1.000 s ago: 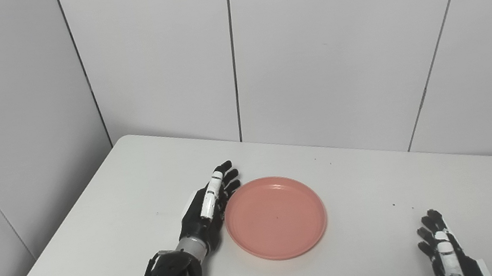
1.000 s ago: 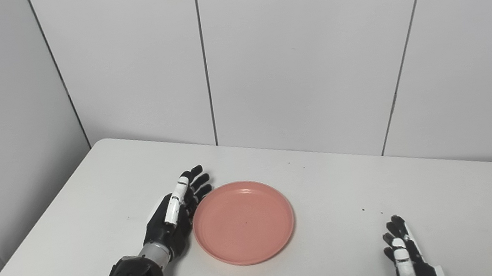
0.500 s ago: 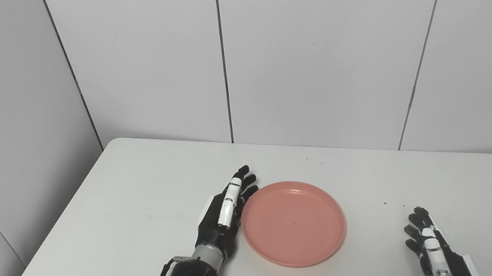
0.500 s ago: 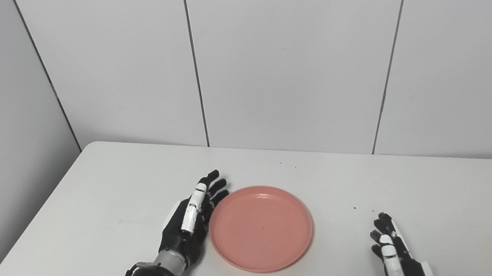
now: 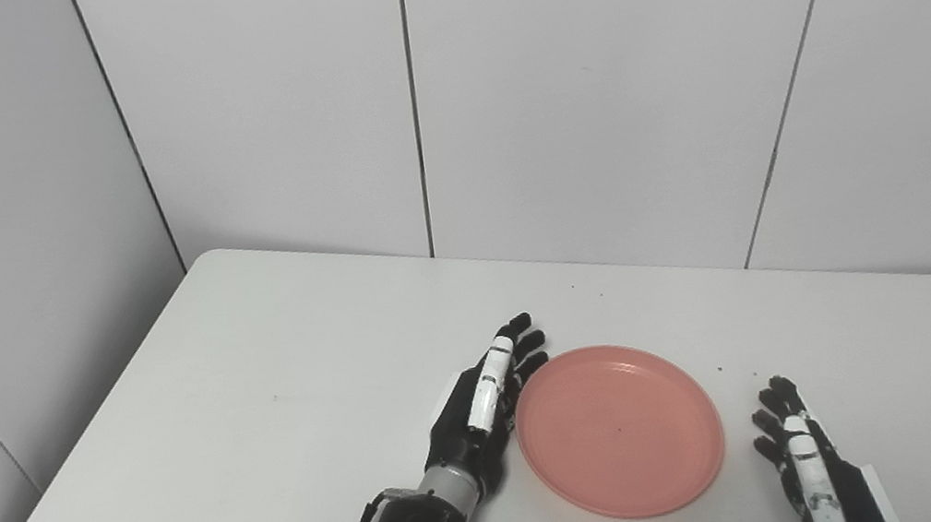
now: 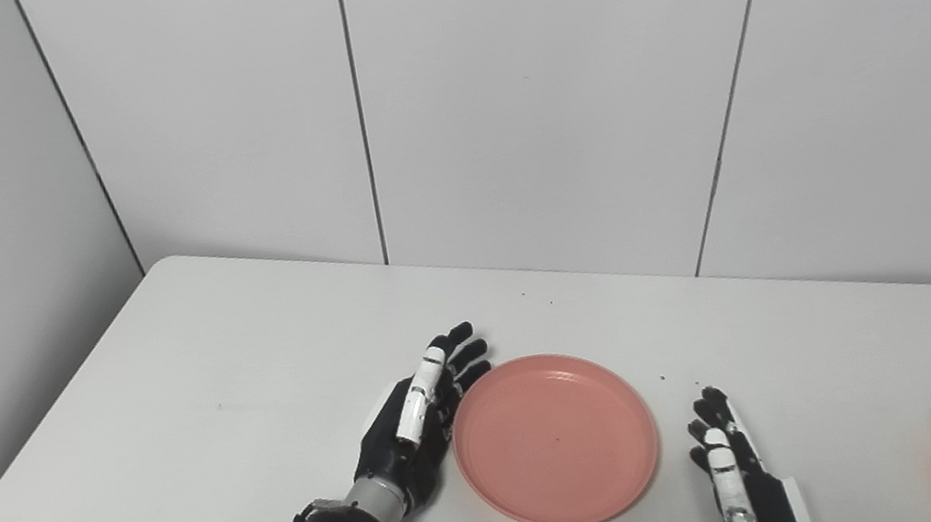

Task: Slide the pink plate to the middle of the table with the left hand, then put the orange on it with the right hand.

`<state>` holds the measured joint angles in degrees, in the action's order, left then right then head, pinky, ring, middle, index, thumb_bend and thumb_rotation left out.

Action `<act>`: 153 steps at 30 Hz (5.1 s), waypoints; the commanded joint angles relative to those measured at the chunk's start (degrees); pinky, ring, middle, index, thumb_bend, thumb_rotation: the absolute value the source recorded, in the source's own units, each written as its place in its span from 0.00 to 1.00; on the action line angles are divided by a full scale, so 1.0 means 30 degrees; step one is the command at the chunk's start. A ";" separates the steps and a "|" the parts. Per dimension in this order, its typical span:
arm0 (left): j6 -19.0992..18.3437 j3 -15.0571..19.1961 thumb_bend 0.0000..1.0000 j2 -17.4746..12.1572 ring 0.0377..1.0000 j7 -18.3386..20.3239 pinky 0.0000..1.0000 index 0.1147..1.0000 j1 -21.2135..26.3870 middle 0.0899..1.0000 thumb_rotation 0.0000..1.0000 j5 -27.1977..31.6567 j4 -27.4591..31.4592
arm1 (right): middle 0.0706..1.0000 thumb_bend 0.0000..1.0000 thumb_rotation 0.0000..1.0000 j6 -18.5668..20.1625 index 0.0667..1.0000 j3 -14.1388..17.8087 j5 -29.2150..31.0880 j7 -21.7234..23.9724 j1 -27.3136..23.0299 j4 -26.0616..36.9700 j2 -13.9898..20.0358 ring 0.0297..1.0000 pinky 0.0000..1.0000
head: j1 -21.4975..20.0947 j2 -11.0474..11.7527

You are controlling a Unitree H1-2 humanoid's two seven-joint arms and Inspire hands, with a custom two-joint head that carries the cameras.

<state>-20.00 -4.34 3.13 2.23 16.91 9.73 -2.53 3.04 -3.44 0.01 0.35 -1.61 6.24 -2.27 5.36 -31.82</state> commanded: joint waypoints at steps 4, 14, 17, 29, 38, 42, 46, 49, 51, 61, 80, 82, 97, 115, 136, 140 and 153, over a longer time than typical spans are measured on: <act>0.0137 -0.0259 0.36 0.0850 0.94 -0.0027 0.94 0.92 -0.0415 0.95 1.00 -0.0242 0.0447 | 0.94 0.23 1.00 0.0141 0.94 -0.0128 -0.0217 -0.0123 -0.0419 0.0462 -0.0288 0.93 0.92 | -0.0142 -0.0081; 0.1206 -0.0257 0.35 0.1015 0.95 -0.0151 0.97 0.94 -0.0534 0.96 1.00 -0.1020 0.0004 | 0.94 0.25 1.00 0.0158 0.94 -0.0178 -0.0441 -0.0147 -0.0470 0.0467 -0.0272 0.93 0.92 | -0.0310 -0.0151; 0.1459 -0.0182 0.35 0.1066 0.96 -0.0171 0.99 0.94 -0.0568 0.96 1.00 -0.1094 -0.0145 | 0.94 0.25 1.00 0.0247 0.95 -0.0183 -0.0430 -0.0054 -0.0476 0.0528 -0.0201 0.93 0.93 | -0.0832 -0.0161; 0.2148 0.0113 0.36 0.0796 0.96 0.0079 0.99 0.95 -0.0879 0.96 1.00 -0.0786 -0.0320 | 0.92 0.21 1.00 0.1124 0.93 -0.0268 -0.1776 -0.0653 -0.0828 0.1289 -0.0203 0.91 0.90 | -0.3637 0.0270; 0.2436 0.0637 0.37 0.0586 0.96 0.0344 0.97 0.96 -0.1039 0.97 1.00 -0.0569 -0.0592 | 0.92 0.21 1.00 0.2207 0.92 -0.0320 -0.3539 -0.0776 -0.1553 0.2075 0.0004 0.90 0.88 | -0.5946 0.0914; 0.2557 0.0821 0.36 0.0482 0.96 0.0444 0.97 0.95 -0.1072 0.96 1.00 -0.0526 -0.0777 | 0.90 0.21 1.00 0.2972 0.90 -0.0184 -0.3890 -0.0676 -0.2081 0.2632 0.0122 0.89 0.86 | -0.6538 0.0984; 0.2952 0.1001 0.36 0.0264 0.95 0.0707 0.97 0.95 -0.1102 0.96 1.00 -0.0378 -0.1030 | 0.89 0.21 1.00 0.3305 0.89 -0.0045 -0.4304 -0.0775 -0.2474 0.3154 0.0209 0.88 0.85 | -0.7427 0.1139; 0.3611 0.1214 0.36 -0.0080 0.95 0.1097 0.97 0.95 -0.1136 0.96 1.00 -0.0101 -0.1512 | 0.90 0.24 1.00 0.3299 0.89 0.0000 -0.5078 -0.0890 -0.2802 0.3454 0.0522 0.89 0.85 | -0.8570 0.1335; 0.3982 0.1371 0.36 -0.0298 0.95 0.1401 0.97 0.95 -0.1142 0.96 1.00 0.0153 -0.1833 | 0.90 0.26 1.00 0.3208 0.89 -0.0054 -0.5787 -0.0964 -0.3012 0.3597 0.0779 0.89 0.84 | -0.9089 0.1441; 0.4101 0.2054 0.34 -0.0891 0.96 0.2118 0.99 0.96 -0.0897 0.97 1.00 0.1103 -0.2556 | 0.89 0.40 1.00 0.3371 0.89 0.0330 -0.8414 -0.1185 -0.3958 0.4453 0.1976 0.88 0.82 | -1.0825 0.1965; 0.3985 0.2744 0.30 -0.1558 1.00 0.2880 1.00 1.00 -0.0542 1.00 1.00 0.2000 -0.3521 | 0.89 0.66 0.77 0.3967 0.91 0.1108 -1.2929 -0.1754 -0.4883 0.4914 0.3940 0.86 0.79 | -1.3267 0.2859; 0.4013 0.2721 0.30 -0.1559 1.00 0.2781 1.00 1.00 -0.0481 1.00 1.00 0.1892 -0.3566 | 0.89 0.67 0.76 0.4194 0.92 0.1278 -1.3360 -0.1742 -0.4972 0.4928 0.4084 0.86 0.79 | -1.3290 0.2854; 0.3110 0.2844 0.30 -0.1739 1.00 0.2727 1.00 1.00 -0.0535 1.00 1.00 0.2337 -0.2994 | 0.90 0.77 0.60 0.4337 0.90 0.2901 -1.5035 -0.3074 -0.4990 0.4135 0.4966 0.87 0.79 | -1.3758 0.2961; 0.3138 0.3046 0.31 -0.1830 1.00 0.2798 1.00 1.00 -0.0390 1.00 1.00 0.2544 -0.3254 | 0.95 0.82 0.57 0.7469 0.96 0.3546 -1.6787 -0.1642 -0.4899 0.4407 0.5621 0.88 0.74 | -1.3938 0.2874; 0.3299 0.3072 0.31 -0.1965 1.00 0.3004 1.00 1.00 -0.0302 1.00 1.00 0.2502 -0.3443 | 0.97 0.92 0.55 0.7954 1.00 0.5123 -1.8385 0.0598 -0.5100 0.2982 0.5605 0.91 0.76 | -1.4192 0.2645; 0.3160 0.3084 0.31 -0.1978 1.00 0.3013 1.00 1.00 -0.0348 1.00 1.00 0.2558 -0.3260 | 0.96 0.93 0.54 0.7957 1.00 0.5338 -1.8727 0.1029 -0.5206 0.2650 0.5633 0.91 0.76 | -1.4185 0.2542; 0.2541 0.3019 0.30 -0.1973 1.00 0.2730 1.00 1.00 -0.0484 1.00 1.00 0.2531 -0.2492 | 0.95 0.99 0.55 0.7957 1.00 0.5937 -1.8097 0.2609 -0.5551 0.1100 0.5652 0.90 0.75 | -1.4187 0.2190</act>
<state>-9.47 4.61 -2.23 11.63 16.72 17.78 -9.41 27.07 13.76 -54.30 8.43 -16.16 8.49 13.67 -37.26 -25.22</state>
